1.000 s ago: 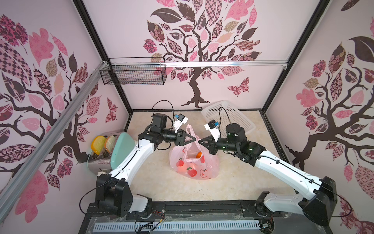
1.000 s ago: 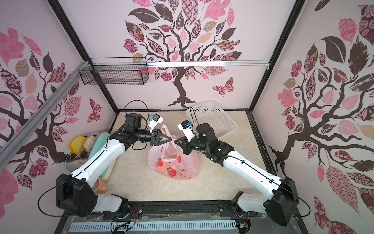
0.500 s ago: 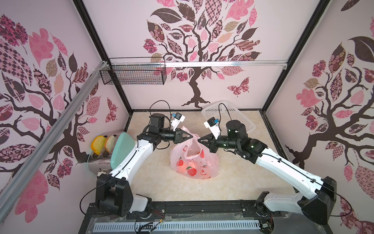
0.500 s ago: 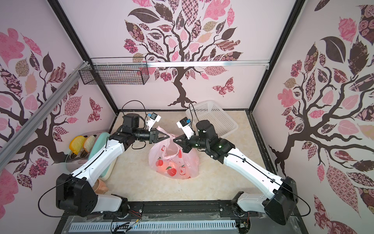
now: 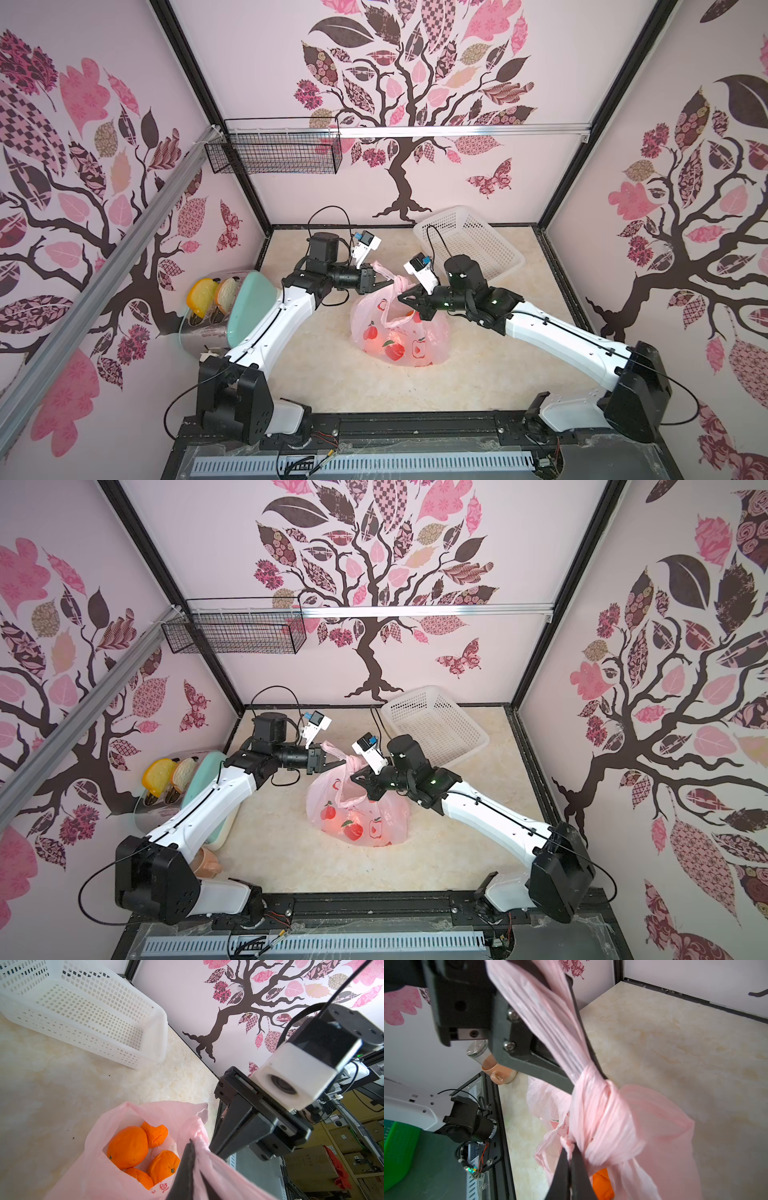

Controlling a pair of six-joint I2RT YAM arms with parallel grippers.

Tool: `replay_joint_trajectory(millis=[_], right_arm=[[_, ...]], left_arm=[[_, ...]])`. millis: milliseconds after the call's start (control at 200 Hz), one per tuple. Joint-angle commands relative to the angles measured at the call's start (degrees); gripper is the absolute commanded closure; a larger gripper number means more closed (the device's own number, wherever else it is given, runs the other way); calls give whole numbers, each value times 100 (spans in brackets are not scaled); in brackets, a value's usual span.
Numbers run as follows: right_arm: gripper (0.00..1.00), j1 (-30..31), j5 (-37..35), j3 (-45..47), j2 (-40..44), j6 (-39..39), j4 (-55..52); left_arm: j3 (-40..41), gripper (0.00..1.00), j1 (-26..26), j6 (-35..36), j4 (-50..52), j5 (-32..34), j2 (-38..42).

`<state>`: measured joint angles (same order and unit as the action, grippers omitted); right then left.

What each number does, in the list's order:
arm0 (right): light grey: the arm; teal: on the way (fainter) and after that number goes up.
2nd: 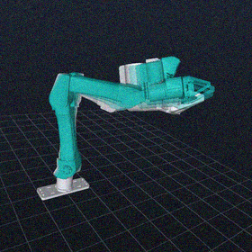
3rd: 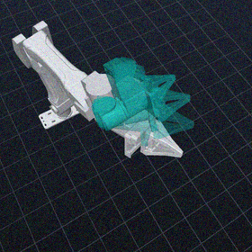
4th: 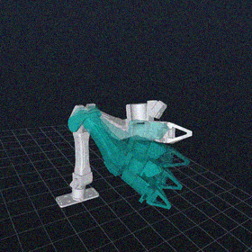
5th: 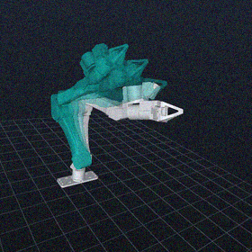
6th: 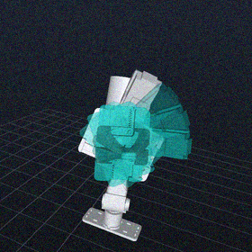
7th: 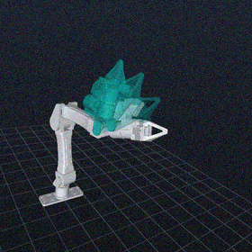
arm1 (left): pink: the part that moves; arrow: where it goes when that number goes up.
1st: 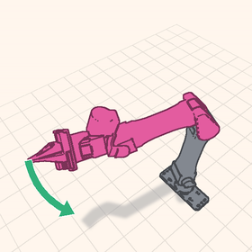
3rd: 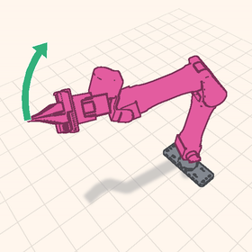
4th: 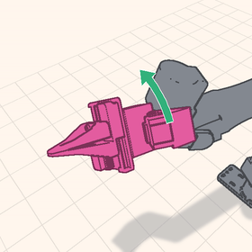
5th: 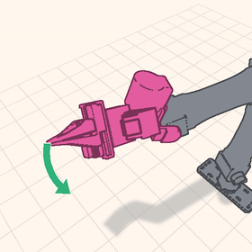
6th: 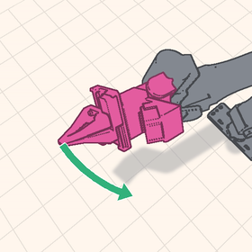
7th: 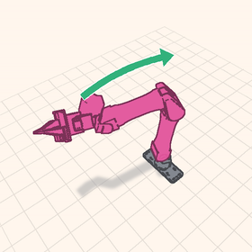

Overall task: Place the oranges into plastic bags & tie knots
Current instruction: Tie the plastic bag at the center of the board.

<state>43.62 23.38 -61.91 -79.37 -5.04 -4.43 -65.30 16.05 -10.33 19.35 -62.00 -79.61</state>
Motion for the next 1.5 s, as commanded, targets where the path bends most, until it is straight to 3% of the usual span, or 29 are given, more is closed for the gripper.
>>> replay_joint_trajectory(millis=[0, 125, 240, 730, 835, 920, 1100, 1235, 1425, 1495], right_arm=[[100, 168, -633, -112, -185, 203, 67], [100, 232, -1479, -6, -280, 322, 571], [100, 245, -1900, 65, -288, 428, 889], [100, 239, -1718, 263, -144, 355, 988], [100, 245, -1701, 298, -96, 354, 975], [100, 237, -1721, 295, -87, 371, 961], [100, 242, -1666, 250, -130, 364, 970], [100, 236, -1640, 250, -165, 363, 979], [100, 251, -1599, 250, -144, 328, 1005], [100, 247, -1593, 236, -161, 331, 979]], left_arm=[[10, 94, -37, -66, -240, -48, 49], [17, 91, -42, -122, -281, -57, 19], [39, 75, -41, -172, -291, -64, -31], [-26, 39, 98, 132, -77, 284, -287], [-168, 36, 134, 219, -90, 354, -415], [-257, 37, 170, 277, -70, 372, -509], [-350, 48, 291, 405, 55, 434, -610], [-398, 65, 311, 343, 64, 614, -616], [-540, 78, 370, 443, 241, 731, -652], [-576, 88, 381, 453, 268, 819, -674]])
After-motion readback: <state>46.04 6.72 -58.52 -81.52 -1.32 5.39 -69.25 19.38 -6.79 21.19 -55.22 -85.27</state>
